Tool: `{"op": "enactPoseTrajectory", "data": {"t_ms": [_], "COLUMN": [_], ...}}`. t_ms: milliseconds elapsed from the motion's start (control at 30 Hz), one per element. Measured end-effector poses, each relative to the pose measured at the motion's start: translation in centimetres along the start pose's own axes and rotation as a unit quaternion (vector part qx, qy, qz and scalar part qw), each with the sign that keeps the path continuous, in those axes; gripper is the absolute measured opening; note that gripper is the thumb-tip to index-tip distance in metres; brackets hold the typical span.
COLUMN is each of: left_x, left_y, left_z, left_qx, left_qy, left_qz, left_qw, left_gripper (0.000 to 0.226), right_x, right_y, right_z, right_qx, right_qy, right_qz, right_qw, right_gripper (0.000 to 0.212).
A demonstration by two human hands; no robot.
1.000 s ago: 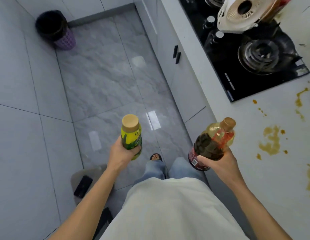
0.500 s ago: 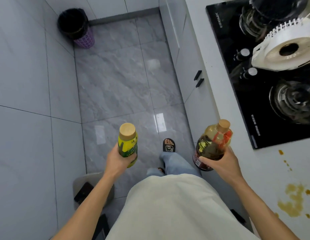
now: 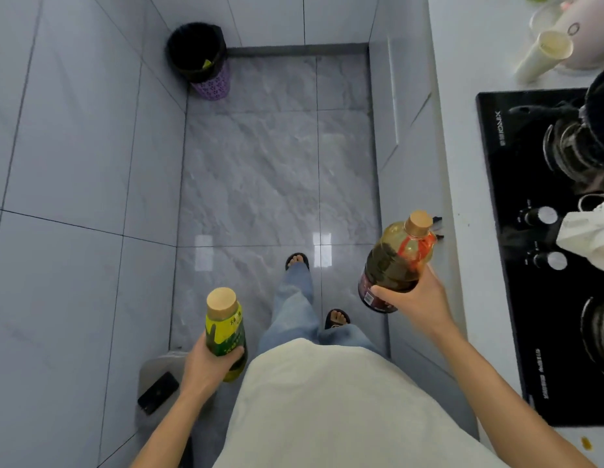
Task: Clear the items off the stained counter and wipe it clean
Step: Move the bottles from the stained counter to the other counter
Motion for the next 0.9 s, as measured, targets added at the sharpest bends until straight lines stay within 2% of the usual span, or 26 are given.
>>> {"op": "enactPoseTrajectory", "data": {"t_ms": [200,400,467,600,767,900], "left_x": [4.3,9.2,10.8,12.6,14.5,16.0], "left_y": [7.2,18.9,24.6,30.6,37.5,39.4], "left_z": [8.6,16.6,20.0,23.4,28.7,32.0], "left_qx": [-0.031,-0.099,-0.136,-0.171,-0.183,-0.157], "left_qy": [-0.018,-0.022,-0.023,-0.017,-0.023,-0.02], "left_qz": [-0.003,0.013,0.03,0.018,0.024,0.032], "left_qw": [0.999,0.995,0.99,0.985,0.983,0.987], "left_gripper": [0.044,0.045,0.045,0.046,0.052,0.047], "right_x": [-1.6,-1.5,-0.7,-0.5,0.1,0.4], "right_y": [-3.1,-5.5,-6.6,-7.2,-10.0,-13.3], "right_z": [5.8,8.7,10.9,13.0,19.6,25.8], "right_qx": [-0.018,-0.052,-0.069,-0.079,-0.079,-0.076], "right_qy": [0.014,0.053,0.089,0.091,0.092,0.086], "right_qz": [-0.013,-0.004,-0.003,0.008,0.03,0.043], "right_qw": [1.0,0.997,0.994,0.993,0.992,0.992], "right_gripper": [0.085,0.082,0.084,0.085,0.083,0.075]}}
Point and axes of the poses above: each hand's wrist, its own z-axis towards the middle knuckle, its own x-axis out of the back of the hand, y = z × x, the point moved 5 cm from there along z, towards the middle knuckle, and after that the axes turned 13 degrees about z, right-handed, at the moved point
